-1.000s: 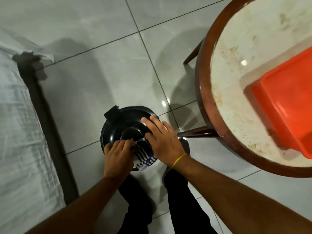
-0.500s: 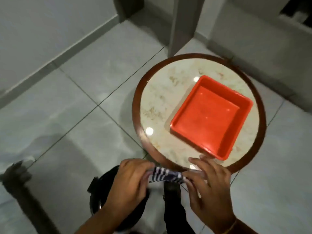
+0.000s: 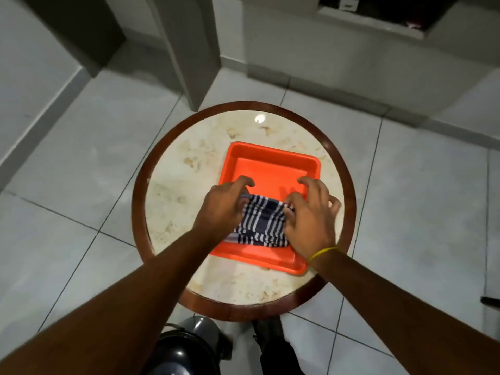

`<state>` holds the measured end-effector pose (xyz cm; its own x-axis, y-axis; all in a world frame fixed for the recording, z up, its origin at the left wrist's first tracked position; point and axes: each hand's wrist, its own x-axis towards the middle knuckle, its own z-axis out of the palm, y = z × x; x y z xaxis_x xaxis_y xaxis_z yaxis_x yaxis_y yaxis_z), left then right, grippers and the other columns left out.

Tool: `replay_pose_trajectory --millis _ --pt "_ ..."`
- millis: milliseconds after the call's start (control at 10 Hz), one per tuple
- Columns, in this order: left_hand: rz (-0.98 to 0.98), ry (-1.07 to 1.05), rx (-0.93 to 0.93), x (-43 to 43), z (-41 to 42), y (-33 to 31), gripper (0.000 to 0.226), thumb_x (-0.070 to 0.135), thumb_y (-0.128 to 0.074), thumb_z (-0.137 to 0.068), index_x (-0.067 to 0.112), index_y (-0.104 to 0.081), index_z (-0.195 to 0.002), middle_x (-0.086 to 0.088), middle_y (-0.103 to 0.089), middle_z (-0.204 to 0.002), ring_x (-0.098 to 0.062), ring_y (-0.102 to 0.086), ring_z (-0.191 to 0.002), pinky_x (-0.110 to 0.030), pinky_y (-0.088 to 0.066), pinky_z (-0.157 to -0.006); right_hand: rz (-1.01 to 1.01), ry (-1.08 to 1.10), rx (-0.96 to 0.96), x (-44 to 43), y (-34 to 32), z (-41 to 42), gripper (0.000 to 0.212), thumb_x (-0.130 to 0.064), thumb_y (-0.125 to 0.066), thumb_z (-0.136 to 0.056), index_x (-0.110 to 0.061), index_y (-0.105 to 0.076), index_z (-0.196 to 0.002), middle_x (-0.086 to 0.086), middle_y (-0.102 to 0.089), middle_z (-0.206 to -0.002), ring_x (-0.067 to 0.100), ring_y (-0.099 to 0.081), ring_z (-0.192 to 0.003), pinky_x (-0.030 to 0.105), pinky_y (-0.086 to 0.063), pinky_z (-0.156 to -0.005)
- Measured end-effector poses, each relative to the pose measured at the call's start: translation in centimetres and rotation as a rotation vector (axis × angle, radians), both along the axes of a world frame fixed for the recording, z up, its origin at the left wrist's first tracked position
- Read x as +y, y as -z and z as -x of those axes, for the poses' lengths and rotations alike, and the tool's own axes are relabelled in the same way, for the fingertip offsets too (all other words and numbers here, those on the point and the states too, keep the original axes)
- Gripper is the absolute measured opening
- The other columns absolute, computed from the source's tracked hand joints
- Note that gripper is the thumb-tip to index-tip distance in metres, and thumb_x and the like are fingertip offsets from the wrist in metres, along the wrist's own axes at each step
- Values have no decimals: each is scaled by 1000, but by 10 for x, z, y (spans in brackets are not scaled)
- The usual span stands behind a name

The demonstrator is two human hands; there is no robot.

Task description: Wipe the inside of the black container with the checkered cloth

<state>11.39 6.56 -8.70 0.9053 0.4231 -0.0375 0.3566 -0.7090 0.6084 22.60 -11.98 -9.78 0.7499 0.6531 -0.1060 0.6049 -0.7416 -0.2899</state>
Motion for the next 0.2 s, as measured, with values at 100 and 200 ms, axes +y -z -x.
replay_pose_trajectory --millis 100,200 --pt "-82 51 66 11 -3 22 42 6 -70 -93 15 -64 -133 -12 -79 -115 -35 -75 -107 -48 -57 -94 59 -37 -15 15 25 -8 46 -29 -70 -95 -21 -66 -140 11 -38 -172 38 -28 -163 70 -31 -121" --pt "-300 35 138 10 1 34 48 22 -66 -98 20 -57 -145 -8 -63 -149 -34 -54 -140 -57 -44 -108 89 -44 -12 24 42 -4 74 -41 -65 -102 -22 -38 -169 9 -17 -184 39 -13 -170 75 -22 -127"
